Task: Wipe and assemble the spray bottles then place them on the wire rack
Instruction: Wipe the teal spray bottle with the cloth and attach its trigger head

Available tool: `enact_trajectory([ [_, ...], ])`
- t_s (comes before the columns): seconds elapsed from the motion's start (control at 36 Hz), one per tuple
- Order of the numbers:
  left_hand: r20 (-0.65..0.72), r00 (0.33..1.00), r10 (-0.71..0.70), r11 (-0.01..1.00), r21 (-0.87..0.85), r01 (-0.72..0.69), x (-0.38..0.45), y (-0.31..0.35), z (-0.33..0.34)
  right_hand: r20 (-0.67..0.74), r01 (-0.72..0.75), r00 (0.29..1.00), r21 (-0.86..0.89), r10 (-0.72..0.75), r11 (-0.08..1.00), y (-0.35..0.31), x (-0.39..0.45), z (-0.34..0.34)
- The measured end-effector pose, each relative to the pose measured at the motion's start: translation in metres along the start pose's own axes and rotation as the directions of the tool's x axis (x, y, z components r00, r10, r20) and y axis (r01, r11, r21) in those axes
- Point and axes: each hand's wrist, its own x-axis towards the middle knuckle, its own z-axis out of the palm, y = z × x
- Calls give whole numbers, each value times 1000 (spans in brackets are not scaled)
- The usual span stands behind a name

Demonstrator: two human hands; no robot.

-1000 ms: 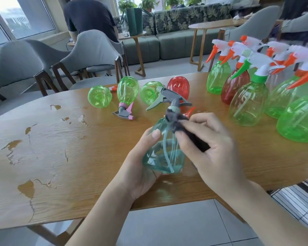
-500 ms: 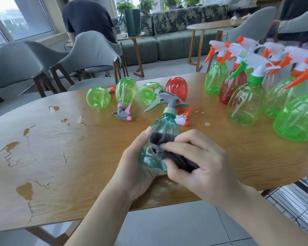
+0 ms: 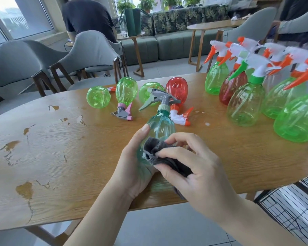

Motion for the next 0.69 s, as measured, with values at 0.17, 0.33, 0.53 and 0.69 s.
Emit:
enact_trajectory([
  [0.17, 12, 1000, 2, 999, 54, -2, 1, 2, 2, -83, -65, 995, -15, 64, 998, 9, 14, -10],
  [0.33, 34, 998, -44, 997, 64, 42, 0, -1, 3, -71, -108, 991, 36, 111, 993, 14, 18, -14],
  [0.53, 80, 996, -46, 990, -127, 56, 2, 1, -1, 7, 222, 975, -135, -223, 966, 4, 0, 2],
  [0.69, 123, 991, -44, 989, -132, 60, 1, 1, -1, -72, 213, 971, -185, -229, 959, 10, 4, -2],
])
